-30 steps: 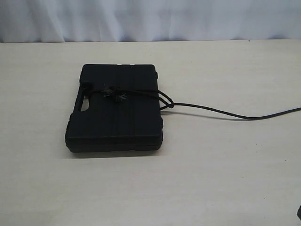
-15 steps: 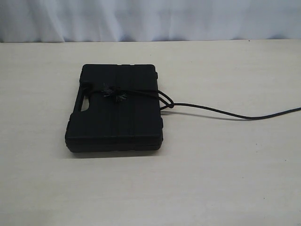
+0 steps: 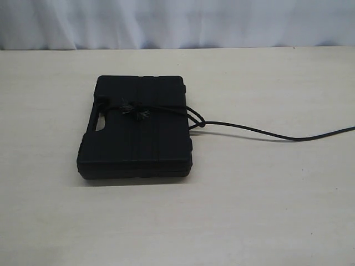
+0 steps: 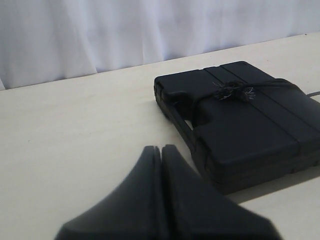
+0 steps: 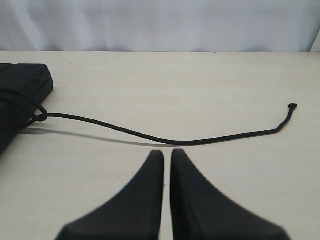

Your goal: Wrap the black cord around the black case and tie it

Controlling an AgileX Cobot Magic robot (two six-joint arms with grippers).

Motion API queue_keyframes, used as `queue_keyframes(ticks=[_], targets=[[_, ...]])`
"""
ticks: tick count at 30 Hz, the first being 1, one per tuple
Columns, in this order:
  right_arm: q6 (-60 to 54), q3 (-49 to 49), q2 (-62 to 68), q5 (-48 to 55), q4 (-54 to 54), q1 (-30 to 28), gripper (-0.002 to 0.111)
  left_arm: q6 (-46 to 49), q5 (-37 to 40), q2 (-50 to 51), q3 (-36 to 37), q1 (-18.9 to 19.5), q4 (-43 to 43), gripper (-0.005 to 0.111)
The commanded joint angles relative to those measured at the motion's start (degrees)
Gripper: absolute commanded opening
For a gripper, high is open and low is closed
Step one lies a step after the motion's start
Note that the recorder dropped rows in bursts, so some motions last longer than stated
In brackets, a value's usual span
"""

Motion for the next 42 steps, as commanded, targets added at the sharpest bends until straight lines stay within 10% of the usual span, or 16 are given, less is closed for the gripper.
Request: queue_keyframes(ticks=[1, 42], targets=[[-0.1, 0.2, -0.3, -0.9, 0.3, -0.3, 0.005, 0.0, -0.4, -0.1, 0.1, 0.1, 0.0, 0.000], [-0.1, 0.2, -0.3, -0.7, 0.3, -0.2, 0.005, 0.0, -0.4, -0.1, 0.1, 5.0, 0.0, 0.000]])
